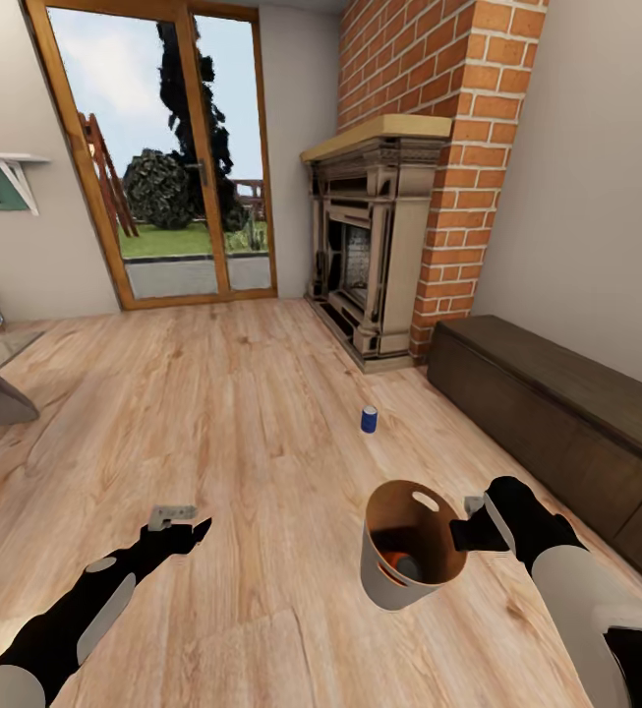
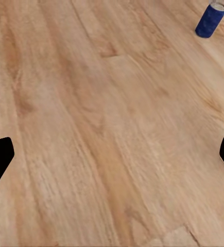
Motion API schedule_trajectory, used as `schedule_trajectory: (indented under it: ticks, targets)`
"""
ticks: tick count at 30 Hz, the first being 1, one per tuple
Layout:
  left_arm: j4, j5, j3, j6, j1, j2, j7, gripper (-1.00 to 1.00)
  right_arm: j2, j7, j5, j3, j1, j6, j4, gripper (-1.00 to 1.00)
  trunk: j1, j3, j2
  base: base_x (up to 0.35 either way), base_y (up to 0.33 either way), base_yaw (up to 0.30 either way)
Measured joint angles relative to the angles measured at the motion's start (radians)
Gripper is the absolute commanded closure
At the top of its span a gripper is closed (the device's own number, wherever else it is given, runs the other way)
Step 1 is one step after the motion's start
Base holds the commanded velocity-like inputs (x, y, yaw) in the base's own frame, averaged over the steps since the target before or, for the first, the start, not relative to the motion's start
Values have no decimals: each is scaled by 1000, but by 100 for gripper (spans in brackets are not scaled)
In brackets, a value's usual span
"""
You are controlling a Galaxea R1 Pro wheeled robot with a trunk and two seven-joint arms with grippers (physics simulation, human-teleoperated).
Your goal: Put the three can of soda from the living room inside the tash can in the kitchen.
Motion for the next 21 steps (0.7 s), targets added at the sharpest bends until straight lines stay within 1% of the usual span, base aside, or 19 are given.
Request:
schedule_trajectory:
  ticks: [2, 7, 12, 16, 21]
  targets:
    - [0, 0, 0, 0, 0, 0, -1, -100, 0, 0, 8, 0, 0, -1, 0, 100, 0, 2, 0, 327, 105, -180]
    - [0, 0, 0, 0, 0, 0, -2, -100, 0, 0, -6, 0, 0, -1, 0, 100, 0, 7, 0, 328, 125, -189]
    - [1, -1, 0, 0, 0, 0, -3, -100, -1, 0, 3, 0, 0, -3, -1, 100, 0, 13, 0, 328, 135, -187]
    - [1, -1, 0, 5, 0, 0, -3, -100, -1, 0, 0, -1, 0, -2, -1, 100, 0, 18, 0, 327, 141, -180]
    - [-1, -2, 0, 10, 0, 0, -3, -100, -1, 1, 9, -1, 0, -3, -1, 100, 0, 21, 0, 325, 154, -66]
